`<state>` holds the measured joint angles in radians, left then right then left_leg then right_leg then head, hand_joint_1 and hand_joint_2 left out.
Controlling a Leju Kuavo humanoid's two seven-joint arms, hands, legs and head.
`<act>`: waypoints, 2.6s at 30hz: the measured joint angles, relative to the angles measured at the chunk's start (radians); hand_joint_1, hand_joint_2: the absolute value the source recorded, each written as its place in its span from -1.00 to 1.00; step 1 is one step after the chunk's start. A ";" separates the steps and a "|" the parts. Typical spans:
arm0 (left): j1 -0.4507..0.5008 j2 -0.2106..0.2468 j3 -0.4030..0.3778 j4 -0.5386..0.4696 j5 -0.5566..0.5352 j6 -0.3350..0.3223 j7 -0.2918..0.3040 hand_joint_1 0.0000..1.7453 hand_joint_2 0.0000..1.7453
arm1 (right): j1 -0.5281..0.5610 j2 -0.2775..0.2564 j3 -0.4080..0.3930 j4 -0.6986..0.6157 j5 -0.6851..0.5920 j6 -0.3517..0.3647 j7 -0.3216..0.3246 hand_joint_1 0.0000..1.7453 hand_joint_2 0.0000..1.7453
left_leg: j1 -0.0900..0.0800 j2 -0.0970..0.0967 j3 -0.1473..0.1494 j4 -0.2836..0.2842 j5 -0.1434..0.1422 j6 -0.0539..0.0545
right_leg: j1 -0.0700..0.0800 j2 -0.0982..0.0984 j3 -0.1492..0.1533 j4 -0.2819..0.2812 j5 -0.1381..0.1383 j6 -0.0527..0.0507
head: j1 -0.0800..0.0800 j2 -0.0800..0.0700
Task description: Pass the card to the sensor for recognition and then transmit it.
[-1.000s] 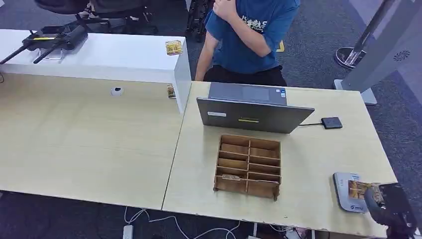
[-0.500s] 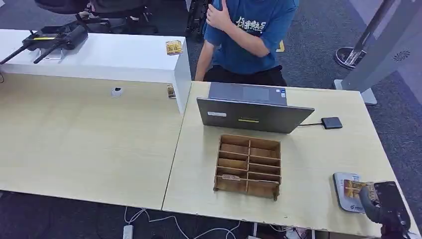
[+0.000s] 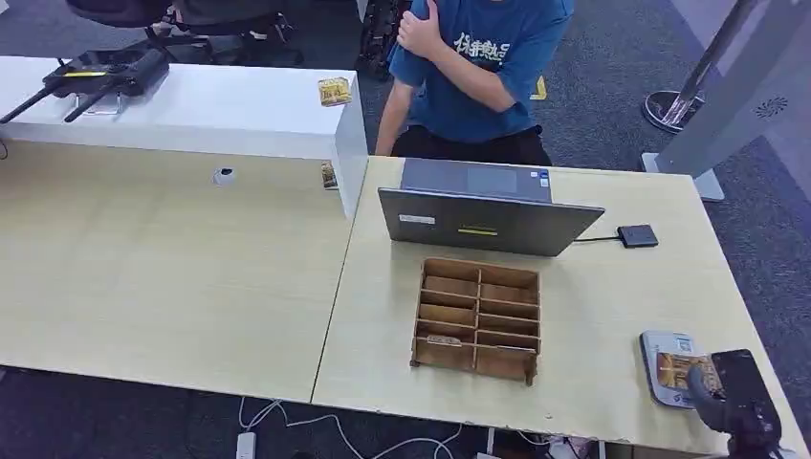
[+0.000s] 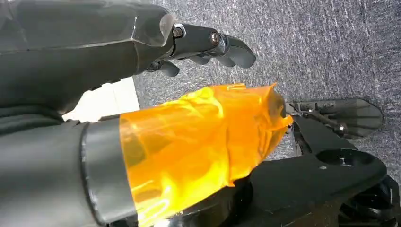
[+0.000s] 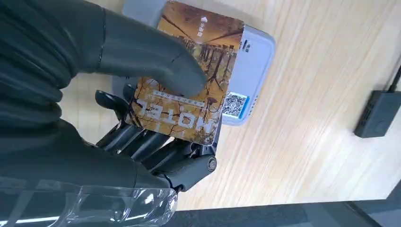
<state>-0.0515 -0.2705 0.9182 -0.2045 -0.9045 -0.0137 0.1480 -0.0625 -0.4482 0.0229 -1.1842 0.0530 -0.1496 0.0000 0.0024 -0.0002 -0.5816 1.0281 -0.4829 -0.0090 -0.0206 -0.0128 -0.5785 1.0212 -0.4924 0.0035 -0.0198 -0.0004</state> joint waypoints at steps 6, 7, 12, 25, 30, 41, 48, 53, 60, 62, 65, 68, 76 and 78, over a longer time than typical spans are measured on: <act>0.000 0.000 0.000 0.000 -0.003 -0.002 0.000 -1.00 -1.00 | -0.011 -0.007 -0.009 0.035 -0.001 0.003 0.000 1.00 1.00 | 0.000 0.000 0.000 0.000 0.000 0.000 | 0.000 0.000 0.000 0.000 0.000 0.000 | 0.000 0.000; 0.000 0.000 0.000 0.000 -0.003 -0.002 0.000 -1.00 -1.00 | -0.012 -0.008 -0.009 0.039 -0.001 0.004 0.000 1.00 1.00 | 0.000 0.000 0.000 0.000 0.000 0.000 | 0.000 0.000 0.000 0.000 0.000 0.000 | 0.000 0.000; 0.000 0.000 0.000 0.000 -0.003 -0.003 0.000 -1.00 -1.00 | -0.018 -0.009 -0.010 0.053 -0.001 0.004 0.000 1.00 1.00 | 0.000 0.000 0.000 0.000 0.000 0.000 | 0.000 0.000 0.000 0.000 0.000 0.000 | 0.000 0.000; 0.000 0.000 0.000 0.000 -0.008 -0.006 0.005 -1.00 -1.00 | -0.031 -0.009 -0.020 0.084 -0.008 0.025 0.004 1.00 1.00 | 0.000 0.000 0.000 0.000 0.000 0.000 | 0.000 0.000 0.001 0.000 0.000 0.000 | 0.000 0.000; 0.000 0.000 0.000 0.000 -0.011 -0.007 0.005 -1.00 -1.00 | -0.038 -0.009 -0.020 0.096 -0.005 0.029 0.005 1.00 1.00 | 0.000 0.000 0.000 0.001 0.000 0.000 | 0.000 0.000 0.001 0.000 0.000 0.000 | 0.000 0.000; 0.000 0.000 0.000 0.000 -0.011 -0.007 0.006 -1.00 -1.00 | -0.042 -0.009 -0.020 0.106 -0.003 0.029 0.005 1.00 1.00 | 0.000 0.000 0.000 0.001 0.000 0.000 | 0.000 0.000 0.001 0.000 0.000 0.000 | 0.000 0.000; -0.001 0.000 0.000 0.000 -0.011 -0.015 0.006 -1.00 -1.00 | -0.059 -0.009 -0.016 0.114 0.018 0.044 0.016 1.00 1.00 | 0.000 0.001 0.001 0.001 0.000 0.000 | 0.000 0.001 0.001 0.000 0.000 0.000 | 0.000 0.000; -0.002 0.000 0.001 0.000 -0.017 -0.019 0.006 -1.00 -1.00 | -0.093 -0.009 0.006 0.130 0.064 0.062 0.054 1.00 1.00 | 0.000 0.001 0.001 0.001 0.000 0.000 | 0.000 0.002 0.001 0.000 0.000 0.000 | 0.000 0.000; -0.004 0.000 0.005 0.000 -0.019 -0.024 0.008 -1.00 -1.00 | -0.122 -0.015 0.035 0.152 0.078 0.077 0.068 1.00 1.00 | 0.000 0.001 0.002 0.001 0.000 0.000 | 0.000 0.002 0.002 0.000 0.000 0.000 | 0.000 0.000; -0.003 0.000 0.005 0.000 -0.020 -0.025 0.008 -1.00 -1.00 | -0.125 -0.021 0.038 0.156 0.075 0.079 0.067 1.00 1.00 | 0.000 0.001 0.002 0.001 0.000 0.000 | 0.000 0.002 0.002 0.000 0.000 0.000 | 0.000 0.000; -0.003 0.000 0.006 0.000 -0.019 -0.025 0.008 -1.00 -1.00 | -0.124 -0.023 0.040 0.157 0.060 0.069 0.041 1.00 1.00 | 0.000 0.001 0.002 0.001 0.000 0.000 | 0.000 0.001 0.002 0.000 0.000 0.000 | 0.000 0.000; -0.003 0.000 0.008 0.000 -0.016 -0.027 -0.002 -1.00 -1.00 | -0.113 -0.023 0.040 0.133 0.028 0.054 0.002 1.00 1.00 | 0.000 0.001 0.002 0.001 0.000 0.000 | 0.000 0.002 0.002 0.000 0.000 0.000 | 0.000 0.000; -0.003 0.000 0.026 0.000 -0.006 -0.029 -0.018 -1.00 -1.00 | -0.063 -0.029 0.040 -0.042 -0.012 0.039 -0.014 1.00 1.00 | 0.000 0.001 0.002 0.001 0.000 0.000 | 0.000 0.001 0.002 0.000 0.000 0.000 | 0.000 0.000; -0.003 0.000 0.030 0.000 -0.006 -0.029 -0.021 -1.00 -1.00 | -0.055 -0.037 0.040 -0.074 -0.015 0.039 -0.012 1.00 1.00 | 0.000 0.001 0.002 0.001 0.000 0.000 | 0.000 0.001 0.002 0.000 0.000 0.000 | 0.000 0.000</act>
<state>-0.0543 -0.2705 0.9480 -0.2045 -0.9106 -0.0423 0.1266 -0.1173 -0.4849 0.0629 -1.2582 0.0381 -0.1110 -0.0122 0.0025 0.0009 -0.5798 1.0289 -0.4829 -0.0090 -0.0204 -0.0114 -0.5767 1.0212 -0.4920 0.0036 -0.0198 -0.0004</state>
